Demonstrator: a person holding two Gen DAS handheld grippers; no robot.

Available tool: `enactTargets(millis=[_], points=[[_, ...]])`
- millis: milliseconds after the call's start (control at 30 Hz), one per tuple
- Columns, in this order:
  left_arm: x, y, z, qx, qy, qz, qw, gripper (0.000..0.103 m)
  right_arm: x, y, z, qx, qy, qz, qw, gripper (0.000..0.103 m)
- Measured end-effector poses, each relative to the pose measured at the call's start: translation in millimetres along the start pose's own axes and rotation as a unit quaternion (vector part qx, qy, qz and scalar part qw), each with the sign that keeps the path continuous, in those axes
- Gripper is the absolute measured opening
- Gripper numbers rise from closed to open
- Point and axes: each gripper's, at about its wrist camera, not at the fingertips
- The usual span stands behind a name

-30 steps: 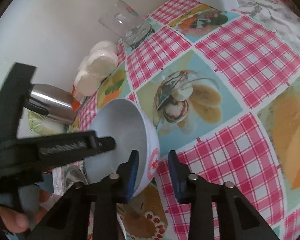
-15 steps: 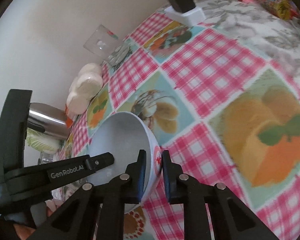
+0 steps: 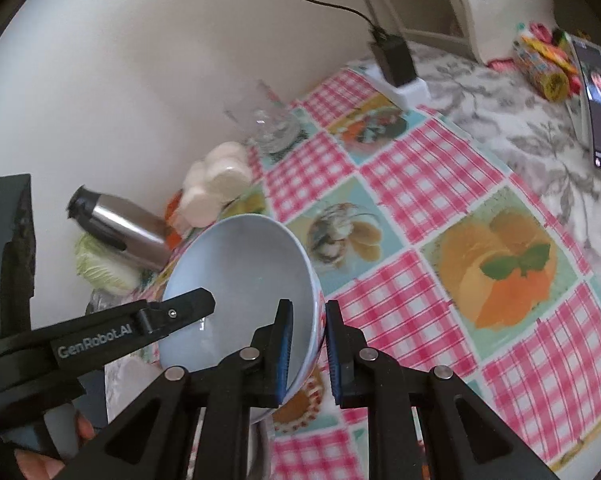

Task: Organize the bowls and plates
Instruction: 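Lift the pale blue-white bowl and carry it over the stacked dishes, then lower the pale blue-white bowl onto the stack and open the right tool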

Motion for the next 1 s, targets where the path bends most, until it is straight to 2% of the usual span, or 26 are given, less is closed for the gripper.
enactTargets(millis=[267, 500, 733, 1000], points=[[-82.9, 18.9, -32.2, 0.038, 0.031, -0.066, 0.9966, 0.019, -66.9, 17.5, -12.6, -0.009, -0.019, -0.053, 0.998, 0.017], [-130.7, 40.7, -53.7, 0.057, 0.026, -0.099, 0.9931, 0.019, -119.6, 39.8, -8.7, -0.027, -0.029, -0.096, 0.995, 0.017], [-161.0, 57.5, -51.5, 0.052, 0.033, -0.121, 0.9907, 0.019, -145.3, 57.9, 4.6, -0.053, -0.027, -0.128, 0.990, 0.020], [-182.1, 75.6, -23.3, 0.027, 0.050, -0.146, 0.9876, 0.019, -150.8, 74.8, 29.8, -0.095, -0.003, -0.157, 0.983, 0.020]])
Point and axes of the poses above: each gripper's, at about its wrist camera, not at the fingertips, and z roughly the way its jaws point, x to its right, y to its underside, and after that the axes turned 15 degrees about -y, right-handed
